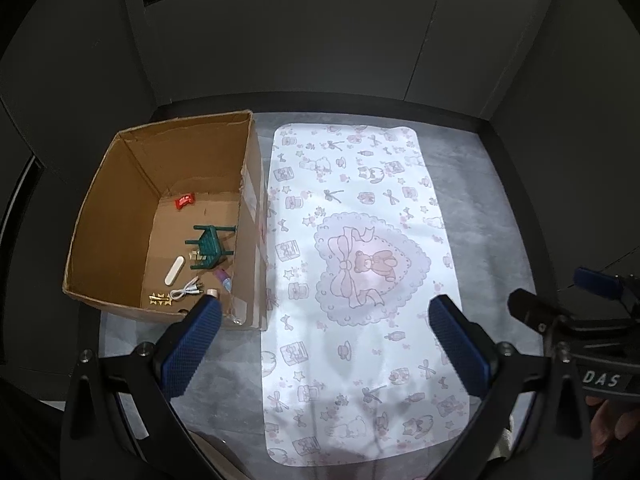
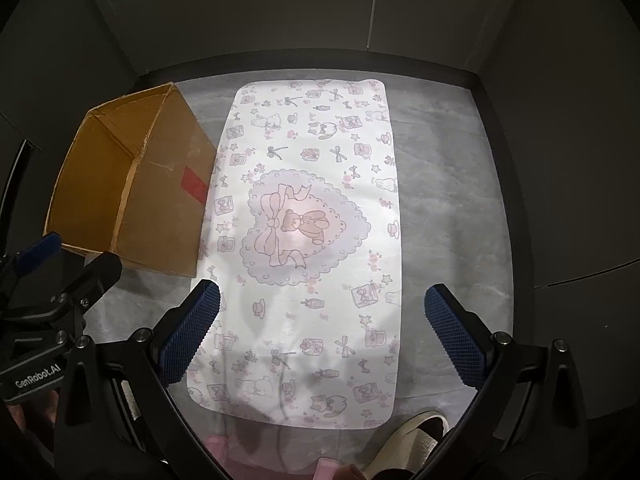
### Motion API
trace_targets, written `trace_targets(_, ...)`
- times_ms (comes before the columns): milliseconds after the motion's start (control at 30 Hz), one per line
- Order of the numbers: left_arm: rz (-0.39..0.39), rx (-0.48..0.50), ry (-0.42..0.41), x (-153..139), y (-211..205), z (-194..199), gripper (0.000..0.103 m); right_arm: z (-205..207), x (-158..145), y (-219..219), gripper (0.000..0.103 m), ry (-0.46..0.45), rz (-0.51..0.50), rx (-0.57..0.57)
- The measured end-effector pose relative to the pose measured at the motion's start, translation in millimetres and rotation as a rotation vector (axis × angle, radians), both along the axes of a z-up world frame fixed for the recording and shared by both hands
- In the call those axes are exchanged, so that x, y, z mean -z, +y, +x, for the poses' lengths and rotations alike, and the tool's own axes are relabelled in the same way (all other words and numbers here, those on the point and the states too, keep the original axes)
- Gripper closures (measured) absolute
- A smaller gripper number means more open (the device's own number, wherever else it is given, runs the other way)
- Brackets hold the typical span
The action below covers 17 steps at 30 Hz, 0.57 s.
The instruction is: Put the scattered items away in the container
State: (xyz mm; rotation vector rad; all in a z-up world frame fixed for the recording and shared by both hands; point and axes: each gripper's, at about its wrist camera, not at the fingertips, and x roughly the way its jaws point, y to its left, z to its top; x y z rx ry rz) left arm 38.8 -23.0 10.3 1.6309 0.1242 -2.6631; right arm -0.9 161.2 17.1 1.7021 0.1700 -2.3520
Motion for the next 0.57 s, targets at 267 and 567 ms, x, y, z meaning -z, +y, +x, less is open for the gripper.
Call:
trace_targets(267,0.003,-0.013,-0.008,0.8,-0.9,-0.5,0.000,0.4,-0.5,-0.7,0.000,0.009,0.008,-0.008)
trace_targets(567,0.007,-0.004,0.027,-2.5,1.7,4.2,0.000,-13.0,3.3,17.7,0.000,0.013,0.004,-0.064)
